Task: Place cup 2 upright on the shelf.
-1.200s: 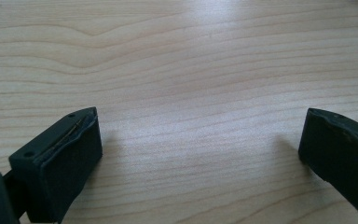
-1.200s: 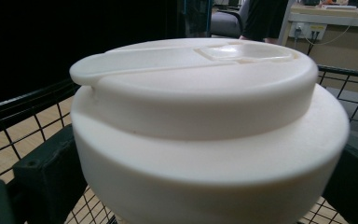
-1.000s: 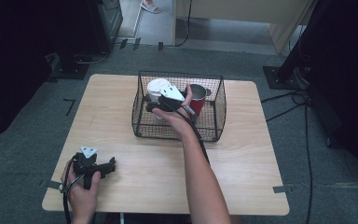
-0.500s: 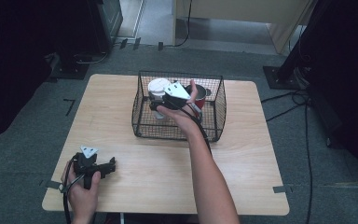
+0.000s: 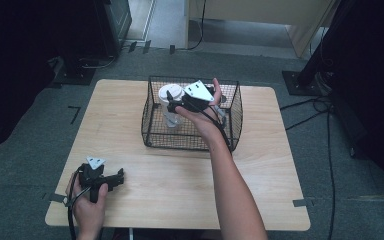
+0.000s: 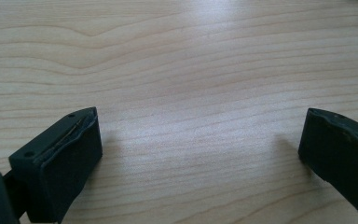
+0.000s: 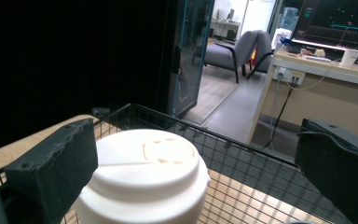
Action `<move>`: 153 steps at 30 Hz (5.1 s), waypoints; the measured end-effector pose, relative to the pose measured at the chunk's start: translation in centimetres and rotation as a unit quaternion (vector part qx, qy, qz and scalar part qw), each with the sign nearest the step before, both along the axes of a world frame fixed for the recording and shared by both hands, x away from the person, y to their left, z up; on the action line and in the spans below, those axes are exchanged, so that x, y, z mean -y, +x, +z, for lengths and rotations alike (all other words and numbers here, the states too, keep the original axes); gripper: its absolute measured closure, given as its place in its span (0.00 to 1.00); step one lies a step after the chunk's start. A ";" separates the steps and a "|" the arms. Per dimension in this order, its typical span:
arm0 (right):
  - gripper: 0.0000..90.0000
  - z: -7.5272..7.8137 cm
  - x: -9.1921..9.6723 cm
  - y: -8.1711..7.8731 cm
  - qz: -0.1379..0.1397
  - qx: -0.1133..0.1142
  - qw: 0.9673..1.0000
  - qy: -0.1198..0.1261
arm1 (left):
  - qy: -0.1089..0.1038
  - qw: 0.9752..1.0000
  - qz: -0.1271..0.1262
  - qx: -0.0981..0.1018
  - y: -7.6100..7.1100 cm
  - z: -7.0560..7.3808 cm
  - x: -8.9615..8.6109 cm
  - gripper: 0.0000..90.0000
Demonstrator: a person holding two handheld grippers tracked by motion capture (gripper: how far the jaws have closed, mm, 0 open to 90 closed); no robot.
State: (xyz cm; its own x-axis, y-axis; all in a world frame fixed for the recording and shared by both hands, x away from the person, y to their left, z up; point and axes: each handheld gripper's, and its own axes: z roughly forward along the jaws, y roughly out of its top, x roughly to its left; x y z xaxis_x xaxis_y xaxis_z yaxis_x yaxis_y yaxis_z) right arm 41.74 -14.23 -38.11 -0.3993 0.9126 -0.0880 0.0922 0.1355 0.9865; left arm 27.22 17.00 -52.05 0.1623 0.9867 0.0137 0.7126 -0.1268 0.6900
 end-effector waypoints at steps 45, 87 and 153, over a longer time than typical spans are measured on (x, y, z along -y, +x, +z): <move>0.00 -0.4 8.4 -8.6 -0.045 -0.066 0.997 -0.009 | 0.000 1.000 0.000 0.002 0.0 0.0 0.0 0.00; 0.00 -5.9 17.3 -15.6 -0.109 -0.095 0.989 -0.001 | -0.001 1.000 0.000 0.001 0.0 0.0 0.0 0.00; 0.00 -14.8 28.1 -20.9 -0.180 -0.304 0.935 -0.034 | 0.000 1.000 -0.002 0.001 -0.1 0.0 0.1 0.00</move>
State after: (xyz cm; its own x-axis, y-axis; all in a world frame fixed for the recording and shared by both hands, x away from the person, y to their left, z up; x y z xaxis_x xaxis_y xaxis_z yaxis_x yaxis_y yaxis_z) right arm 20.81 -42.37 -52.92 -0.0631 0.9980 -0.0079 0.6843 0.0490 0.7275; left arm 27.17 16.90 -52.07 0.1672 0.9858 0.0142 0.7101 -0.1304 0.6919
